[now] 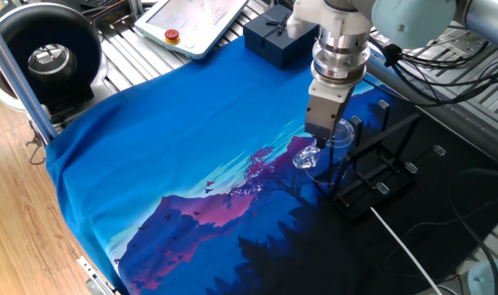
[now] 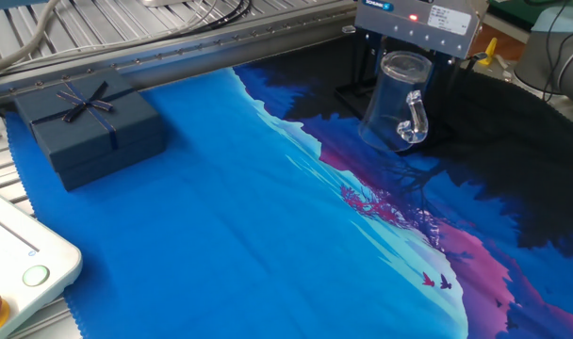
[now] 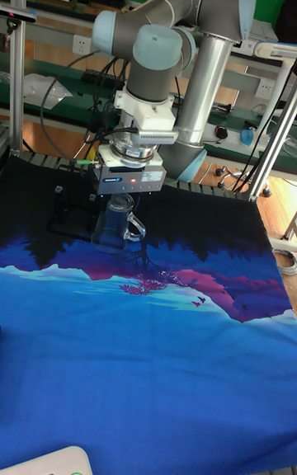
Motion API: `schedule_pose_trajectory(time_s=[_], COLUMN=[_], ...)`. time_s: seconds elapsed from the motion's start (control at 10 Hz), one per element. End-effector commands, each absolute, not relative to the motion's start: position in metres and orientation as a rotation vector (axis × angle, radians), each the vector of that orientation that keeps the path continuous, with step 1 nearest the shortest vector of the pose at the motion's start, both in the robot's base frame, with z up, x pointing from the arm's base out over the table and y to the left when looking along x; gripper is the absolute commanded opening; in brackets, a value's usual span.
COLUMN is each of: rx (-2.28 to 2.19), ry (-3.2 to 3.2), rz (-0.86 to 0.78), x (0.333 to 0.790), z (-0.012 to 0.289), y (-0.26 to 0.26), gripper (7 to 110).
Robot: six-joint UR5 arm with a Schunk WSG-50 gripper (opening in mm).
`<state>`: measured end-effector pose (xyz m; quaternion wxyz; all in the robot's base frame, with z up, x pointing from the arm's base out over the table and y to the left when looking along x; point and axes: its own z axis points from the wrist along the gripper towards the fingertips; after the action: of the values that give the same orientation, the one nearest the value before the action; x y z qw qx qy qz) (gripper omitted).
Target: Take the cup off the cup rack
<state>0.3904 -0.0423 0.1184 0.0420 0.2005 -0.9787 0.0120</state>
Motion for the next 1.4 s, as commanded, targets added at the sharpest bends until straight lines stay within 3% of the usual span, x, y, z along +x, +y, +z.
schedule_pose_trajectory(time_s=[0.0, 1.3], rx=[0.607, 0.687], ry=[-2.990, -2.948], rz=[0.015, -0.024], x=[0.392, 0.418], z=[0.126, 0.185], y=[-0.038, -0.039], gripper=[66, 66])
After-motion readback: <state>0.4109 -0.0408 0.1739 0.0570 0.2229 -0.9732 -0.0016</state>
